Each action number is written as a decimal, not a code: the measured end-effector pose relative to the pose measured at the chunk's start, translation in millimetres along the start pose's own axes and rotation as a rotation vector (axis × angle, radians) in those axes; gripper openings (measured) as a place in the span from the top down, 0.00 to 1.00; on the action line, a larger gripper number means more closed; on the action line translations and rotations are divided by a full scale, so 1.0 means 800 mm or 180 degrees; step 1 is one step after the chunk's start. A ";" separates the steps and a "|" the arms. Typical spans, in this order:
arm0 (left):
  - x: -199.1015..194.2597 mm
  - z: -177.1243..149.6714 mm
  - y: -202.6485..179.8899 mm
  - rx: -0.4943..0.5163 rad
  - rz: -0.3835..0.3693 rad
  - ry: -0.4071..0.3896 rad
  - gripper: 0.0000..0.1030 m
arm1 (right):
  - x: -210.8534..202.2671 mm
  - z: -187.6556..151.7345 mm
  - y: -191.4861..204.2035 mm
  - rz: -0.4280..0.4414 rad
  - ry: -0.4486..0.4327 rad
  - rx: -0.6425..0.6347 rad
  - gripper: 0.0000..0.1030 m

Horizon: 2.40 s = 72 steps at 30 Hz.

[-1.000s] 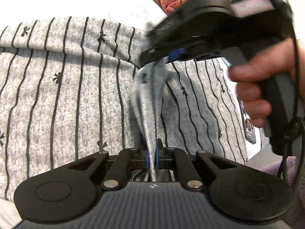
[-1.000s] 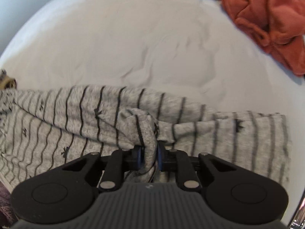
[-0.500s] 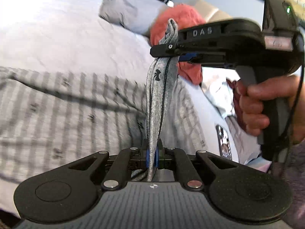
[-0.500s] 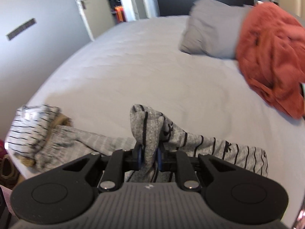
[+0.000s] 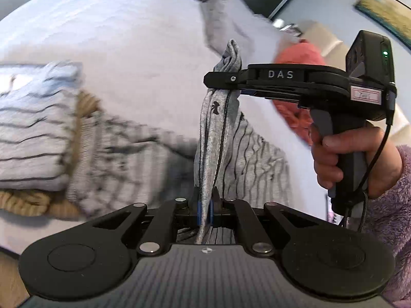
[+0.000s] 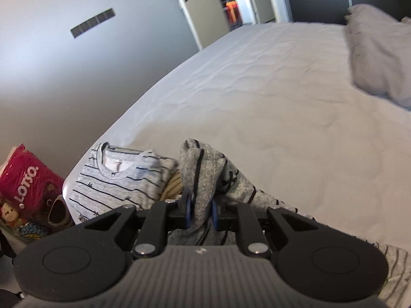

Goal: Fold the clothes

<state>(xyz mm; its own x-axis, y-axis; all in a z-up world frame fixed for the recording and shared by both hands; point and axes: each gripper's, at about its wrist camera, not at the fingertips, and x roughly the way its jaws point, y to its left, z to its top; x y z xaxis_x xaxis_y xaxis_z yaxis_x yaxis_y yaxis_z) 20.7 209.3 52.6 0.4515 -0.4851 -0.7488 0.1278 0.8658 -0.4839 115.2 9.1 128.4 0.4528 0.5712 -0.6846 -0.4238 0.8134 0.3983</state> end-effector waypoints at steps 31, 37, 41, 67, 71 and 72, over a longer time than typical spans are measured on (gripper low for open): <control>0.040 0.021 0.034 0.0236 0.0954 -0.0283 0.66 | 0.027 -0.022 -0.058 -0.0261 0.0030 0.0195 0.36; 0.062 0.007 -0.016 0.0432 0.0713 -0.0249 0.66 | -0.062 -0.070 -0.122 -0.0611 -0.0013 0.0382 0.31; 0.078 0.003 -0.066 0.0657 0.0524 -0.0198 0.66 | -0.113 -0.112 -0.160 -0.0812 -0.0007 0.0519 0.31; 0.334 0.073 -0.329 0.2077 0.0122 0.0694 0.54 | -0.162 -0.276 -0.231 -0.0559 0.0491 0.0694 0.31; 0.403 0.074 -0.352 0.2227 0.0391 0.1070 0.53 | -0.155 -0.283 -0.236 -0.0471 0.0552 0.0690 0.31; 0.418 0.074 -0.353 0.2227 0.0485 0.1155 0.53 | -0.154 -0.284 -0.237 -0.0451 0.0552 0.0680 0.31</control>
<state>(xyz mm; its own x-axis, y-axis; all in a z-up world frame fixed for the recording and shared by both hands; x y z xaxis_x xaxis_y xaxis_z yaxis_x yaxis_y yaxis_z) 188.1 -190.4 -34.5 0.2086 -0.2609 -0.9426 0.6660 0.7437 -0.0584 -38.2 -240.2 -1.6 0.3471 0.4382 -0.8292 -0.1832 0.8988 0.3983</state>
